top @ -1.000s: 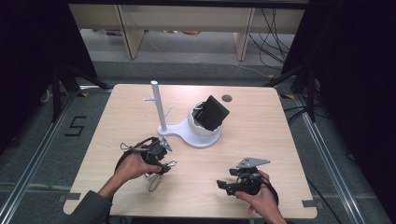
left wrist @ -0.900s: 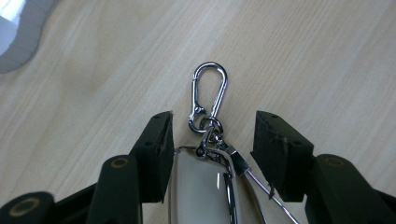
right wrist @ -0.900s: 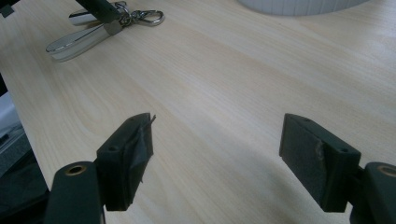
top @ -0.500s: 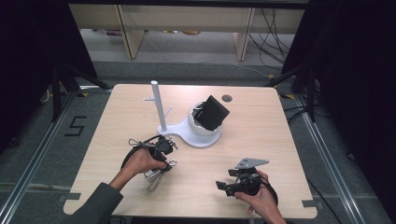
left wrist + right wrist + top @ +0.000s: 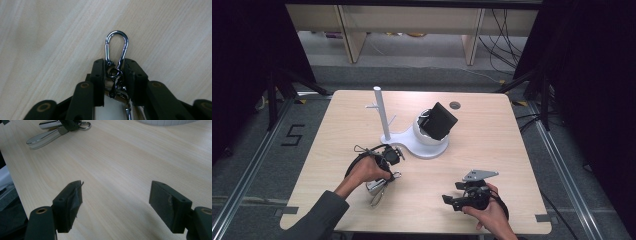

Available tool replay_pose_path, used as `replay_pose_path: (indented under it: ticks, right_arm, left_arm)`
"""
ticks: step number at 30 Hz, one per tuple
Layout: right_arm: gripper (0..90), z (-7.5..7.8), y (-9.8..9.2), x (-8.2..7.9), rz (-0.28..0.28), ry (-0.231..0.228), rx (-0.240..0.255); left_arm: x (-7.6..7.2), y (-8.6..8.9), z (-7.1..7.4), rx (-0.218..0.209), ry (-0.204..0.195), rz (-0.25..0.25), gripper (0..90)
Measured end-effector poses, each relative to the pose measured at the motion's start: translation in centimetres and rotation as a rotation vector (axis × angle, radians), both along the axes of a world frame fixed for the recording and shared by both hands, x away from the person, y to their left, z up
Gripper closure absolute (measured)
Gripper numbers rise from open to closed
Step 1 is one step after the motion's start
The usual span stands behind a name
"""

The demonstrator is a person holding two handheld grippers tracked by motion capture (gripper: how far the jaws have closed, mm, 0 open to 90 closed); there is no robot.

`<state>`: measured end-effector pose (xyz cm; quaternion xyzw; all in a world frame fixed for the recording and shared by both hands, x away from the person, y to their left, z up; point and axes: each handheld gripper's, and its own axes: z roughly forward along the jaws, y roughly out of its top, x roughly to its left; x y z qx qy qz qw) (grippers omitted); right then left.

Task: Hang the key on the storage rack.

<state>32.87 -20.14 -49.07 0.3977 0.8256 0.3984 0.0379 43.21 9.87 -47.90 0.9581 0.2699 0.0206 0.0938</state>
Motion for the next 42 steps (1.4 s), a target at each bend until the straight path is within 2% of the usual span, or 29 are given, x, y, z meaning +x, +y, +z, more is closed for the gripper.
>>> replay_pose_path:
  ticks: [2,9,10,12,15,19,21,22,23,25,29,30,33,34,35,36,38,40,41,42]
  right_arm:
    - [27.8,0.0,0.0,-0.1,0.000,0.013,0.001]
    - [27.8,0.0,0.0,0.0,-0.001,0.011,0.002]
    - [27.9,0.0,0.1,-0.1,-0.009,0.024,0.006]
    - [28.0,0.0,0.0,0.1,0.002,0.004,0.002]
    - [28.2,0.0,-0.1,0.1,0.000,-0.005,0.002]
    - [28.3,0.0,-0.1,0.0,-0.011,0.010,0.011]
    - [28.3,0.0,-0.2,0.2,-0.003,-0.010,0.009]
    - [28.3,0.0,-0.2,0.2,-0.003,-0.010,0.009]
    - [28.4,0.0,-0.1,0.2,0.002,0.000,0.021]
    - [28.4,0.0,-0.2,0.1,-0.005,0.005,0.012]
    - [28.4,0.1,-0.1,0.1,-0.011,0.011,0.019]
    - [28.4,0.0,-0.2,0.2,-0.008,0.005,0.013]
    - [28.4,0.0,-0.1,0.1,-0.015,0.022,0.026]
    - [28.4,0.0,-0.2,0.2,-0.003,0.008,0.022]
    - [28.4,0.0,-0.1,0.1,-0.008,0.021,0.029]
    - [28.4,0.0,-0.2,0.2,-0.003,0.004,0.024]
    - [28.4,0.0,-0.2,0.2,-0.009,0.020,0.028]
    - [28.4,-0.1,-0.2,0.3,0.000,0.013,0.027]
    - [28.4,-0.1,-0.2,0.3,-0.014,0.026,0.028]
    - [28.4,-0.2,-0.2,0.4,-0.004,0.011,0.024]
  left_arm:
    - [0.0,0.0,0.0,0.001,0.000,-0.011,73.8]
    - [0.0,-0.4,0.1,0.037,-0.004,-0.045,74.6]
    - [0.0,-0.4,0.1,0.037,-0.004,-0.045,74.6]
    - [0.0,-0.6,0.1,0.048,-0.007,-0.060,74.7]
    - [-0.1,-0.5,0.1,0.040,-0.012,-0.068,74.9]
    - [0.0,-0.2,0.4,0.024,-0.011,-0.079,75.1]
    - [0.0,-0.1,0.5,0.014,-0.019,-0.073,75.2]
    - [0.0,0.0,0.7,0.014,-0.011,-0.082,75.2]
    - [0.0,0.3,1.1,0.001,-0.018,-0.075,75.2]
    - [-0.1,0.6,1.5,-0.012,-0.022,-0.065,75.2]
    - [0.0,1.3,2.4,-0.021,-0.027,-0.058,75.2]
    - [0.1,1.8,3.2,-0.010,-0.040,-0.037,75.2]
    - [0.3,2.7,4.8,-0.030,-0.061,-0.019,75.2]
    - [0.3,3.0,5.4,-0.039,-0.073,-0.010,75.2]
    - [0.4,3.3,6.0,-0.044,-0.074,-0.008,75.2]
    - [0.5,3.8,6.6,-0.050,-0.085,-0.004,75.2]
    - [0.6,4.6,7.7,-0.057,-0.100,0.005,75.2]
    - [0.7,4.9,8.1,-0.060,-0.108,0.012,75.2]
    - [0.7,5.6,8.9,-0.062,-0.120,0.025,75.2]
    - [0.8,6.2,9.8,-0.066,-0.136,0.037,75.2]
